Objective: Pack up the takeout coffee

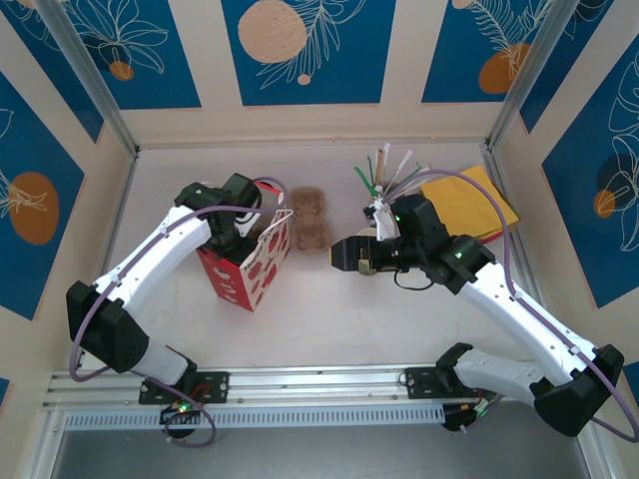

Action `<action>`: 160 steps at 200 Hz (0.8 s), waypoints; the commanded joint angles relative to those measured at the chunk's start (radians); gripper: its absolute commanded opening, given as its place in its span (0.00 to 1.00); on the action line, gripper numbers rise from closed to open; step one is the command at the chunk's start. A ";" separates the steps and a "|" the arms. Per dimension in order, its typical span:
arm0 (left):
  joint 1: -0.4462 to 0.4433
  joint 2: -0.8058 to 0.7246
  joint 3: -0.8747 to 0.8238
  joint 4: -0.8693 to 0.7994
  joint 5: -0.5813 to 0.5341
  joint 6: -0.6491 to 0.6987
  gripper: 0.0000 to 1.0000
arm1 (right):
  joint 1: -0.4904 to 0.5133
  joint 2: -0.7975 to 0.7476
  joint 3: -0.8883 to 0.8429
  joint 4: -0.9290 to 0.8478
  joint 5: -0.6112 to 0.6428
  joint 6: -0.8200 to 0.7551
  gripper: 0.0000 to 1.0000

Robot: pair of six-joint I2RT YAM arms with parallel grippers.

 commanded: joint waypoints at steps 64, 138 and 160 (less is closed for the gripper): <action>0.015 -0.020 -0.026 0.006 -0.023 0.009 0.59 | 0.008 -0.006 0.018 -0.012 -0.002 0.005 0.99; 0.015 -0.013 -0.060 0.028 -0.036 0.013 0.59 | 0.007 -0.005 0.022 -0.017 -0.001 0.002 0.99; 0.016 -0.013 -0.067 0.034 -0.034 0.011 0.59 | 0.008 -0.007 0.020 -0.020 0.001 0.002 0.99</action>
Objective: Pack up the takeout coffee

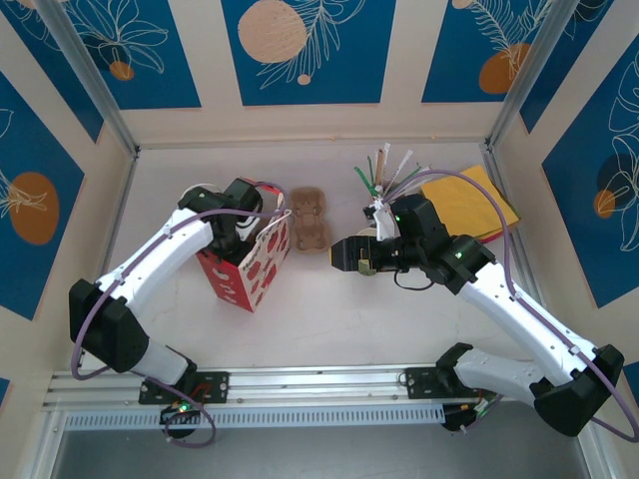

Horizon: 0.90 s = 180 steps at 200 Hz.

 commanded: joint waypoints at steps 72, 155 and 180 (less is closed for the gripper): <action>0.017 -0.009 -0.014 0.010 -0.009 0.014 0.59 | 0.008 -0.013 0.015 -0.018 0.005 0.002 0.99; 0.018 -0.007 -0.024 0.021 -0.007 0.013 0.59 | 0.008 -0.016 0.014 -0.016 0.010 0.003 0.99; 0.018 -0.005 -0.026 0.022 -0.008 0.014 0.59 | 0.008 -0.018 0.013 -0.018 0.012 0.003 0.99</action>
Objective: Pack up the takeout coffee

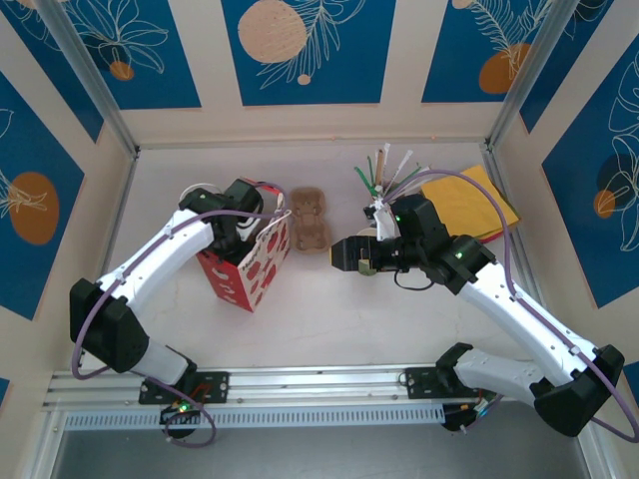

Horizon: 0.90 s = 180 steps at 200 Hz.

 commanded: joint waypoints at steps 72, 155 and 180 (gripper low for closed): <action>0.017 -0.003 -0.016 0.000 -0.004 0.012 0.59 | 0.007 -0.017 0.013 -0.019 0.008 0.003 0.99; 0.017 -0.005 -0.016 -0.001 -0.001 0.011 0.58 | 0.007 -0.017 0.017 -0.020 0.005 0.002 0.99; 0.016 -0.005 -0.014 0.001 0.004 0.013 0.59 | 0.008 -0.016 0.020 -0.021 0.004 0.001 0.99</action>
